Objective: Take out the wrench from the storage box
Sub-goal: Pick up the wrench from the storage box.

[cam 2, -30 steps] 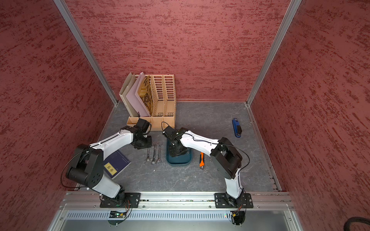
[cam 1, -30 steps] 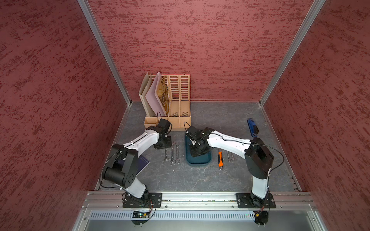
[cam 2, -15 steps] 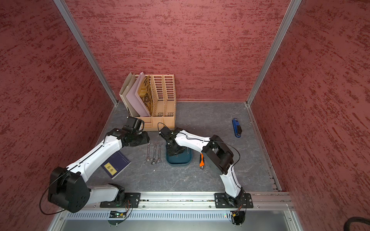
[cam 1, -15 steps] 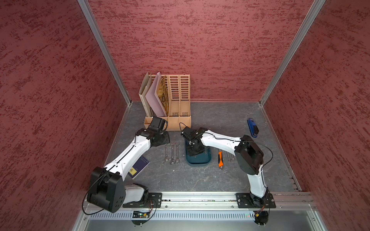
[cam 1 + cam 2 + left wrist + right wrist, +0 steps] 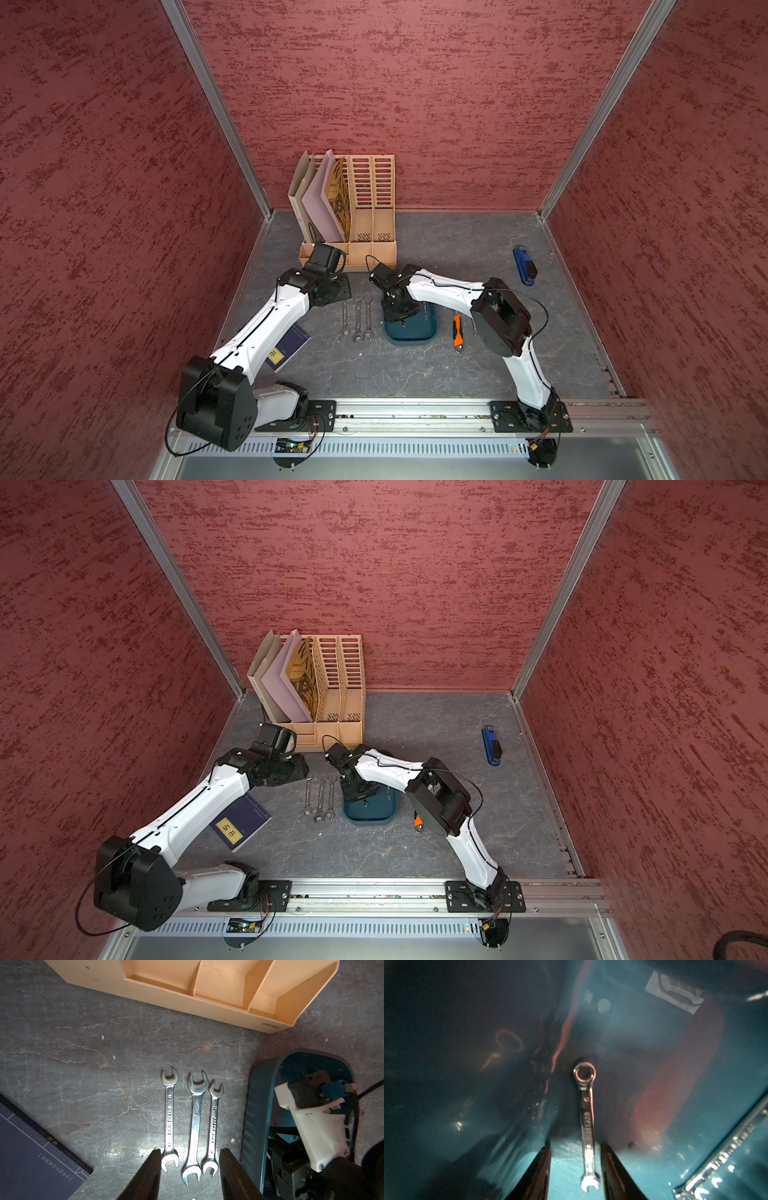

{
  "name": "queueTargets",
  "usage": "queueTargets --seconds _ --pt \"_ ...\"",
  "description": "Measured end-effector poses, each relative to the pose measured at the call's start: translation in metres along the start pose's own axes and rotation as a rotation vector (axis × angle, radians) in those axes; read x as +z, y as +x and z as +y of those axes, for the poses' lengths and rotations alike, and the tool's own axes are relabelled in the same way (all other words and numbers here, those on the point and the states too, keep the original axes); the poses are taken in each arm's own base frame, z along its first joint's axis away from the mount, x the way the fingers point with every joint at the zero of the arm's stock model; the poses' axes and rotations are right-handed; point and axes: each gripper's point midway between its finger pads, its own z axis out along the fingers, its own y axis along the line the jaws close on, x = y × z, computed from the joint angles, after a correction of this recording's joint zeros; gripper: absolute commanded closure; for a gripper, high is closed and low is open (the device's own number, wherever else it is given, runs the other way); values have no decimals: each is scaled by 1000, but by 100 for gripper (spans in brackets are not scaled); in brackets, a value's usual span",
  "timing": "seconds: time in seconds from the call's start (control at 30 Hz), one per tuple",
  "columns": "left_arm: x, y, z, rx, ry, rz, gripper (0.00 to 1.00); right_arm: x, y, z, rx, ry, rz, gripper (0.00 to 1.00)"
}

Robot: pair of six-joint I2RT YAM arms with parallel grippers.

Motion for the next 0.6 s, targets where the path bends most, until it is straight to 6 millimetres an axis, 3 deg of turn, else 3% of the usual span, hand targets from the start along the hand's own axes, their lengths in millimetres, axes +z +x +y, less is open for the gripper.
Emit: queueTargets --seconds 0.2,0.6 --pt "-4 -1 -2 0 14 -9 51 2 -4 -3 3 2 3 64" --pt "-6 1 -5 1 29 -4 51 4 -14 -10 7 5 1 90"
